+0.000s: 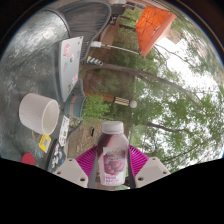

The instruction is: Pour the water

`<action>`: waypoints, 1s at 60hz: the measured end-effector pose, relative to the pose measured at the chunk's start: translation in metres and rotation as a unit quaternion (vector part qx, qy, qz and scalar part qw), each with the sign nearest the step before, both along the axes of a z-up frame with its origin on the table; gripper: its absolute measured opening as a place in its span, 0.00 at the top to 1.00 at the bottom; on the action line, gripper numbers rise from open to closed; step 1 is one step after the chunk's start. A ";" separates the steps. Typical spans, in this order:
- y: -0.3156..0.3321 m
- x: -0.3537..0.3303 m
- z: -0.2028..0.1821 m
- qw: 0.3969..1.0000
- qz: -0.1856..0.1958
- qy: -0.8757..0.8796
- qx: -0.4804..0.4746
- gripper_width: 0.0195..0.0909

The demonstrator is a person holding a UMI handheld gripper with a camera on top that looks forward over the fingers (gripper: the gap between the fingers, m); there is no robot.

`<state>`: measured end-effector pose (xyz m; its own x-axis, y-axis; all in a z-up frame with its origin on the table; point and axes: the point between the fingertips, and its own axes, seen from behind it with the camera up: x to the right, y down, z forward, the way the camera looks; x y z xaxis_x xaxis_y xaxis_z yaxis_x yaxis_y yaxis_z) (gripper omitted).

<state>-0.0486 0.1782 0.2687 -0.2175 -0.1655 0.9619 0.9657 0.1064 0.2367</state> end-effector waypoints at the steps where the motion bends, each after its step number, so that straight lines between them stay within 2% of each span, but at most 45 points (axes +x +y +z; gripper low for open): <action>1: -0.001 0.005 0.010 0.999 0.003 0.048 0.006 0.61; 4: -0.012 0.022 0.040 0.979 0.013 0.202 0.022 0.61; 8: -0.019 0.063 0.043 0.912 0.007 0.409 0.020 0.61; 16: -0.011 0.095 -0.047 0.694 0.012 0.713 -0.096 0.61; 21: -0.009 0.115 -0.090 0.626 0.008 0.772 -0.115 0.61; 28: 0.000 0.140 -0.147 0.590 -0.020 0.798 -0.125 0.61; 33: 0.002 0.144 -0.170 0.574 -0.031 0.806 -0.144 0.61; 41: 0.003 0.140 -0.190 0.589 -0.044 0.791 -0.162 0.61; 47: 0.002 0.137 -0.186 0.628 -0.014 0.763 -0.152 0.60; 53: 0.005 0.139 -0.183 0.617 -0.013 0.773 -0.148 0.58; 58: 0.002 0.143 -0.189 0.610 -0.020 0.776 -0.160 0.43; 60: 0.000 0.143 -0.196 0.608 -0.039 0.774 -0.173 0.31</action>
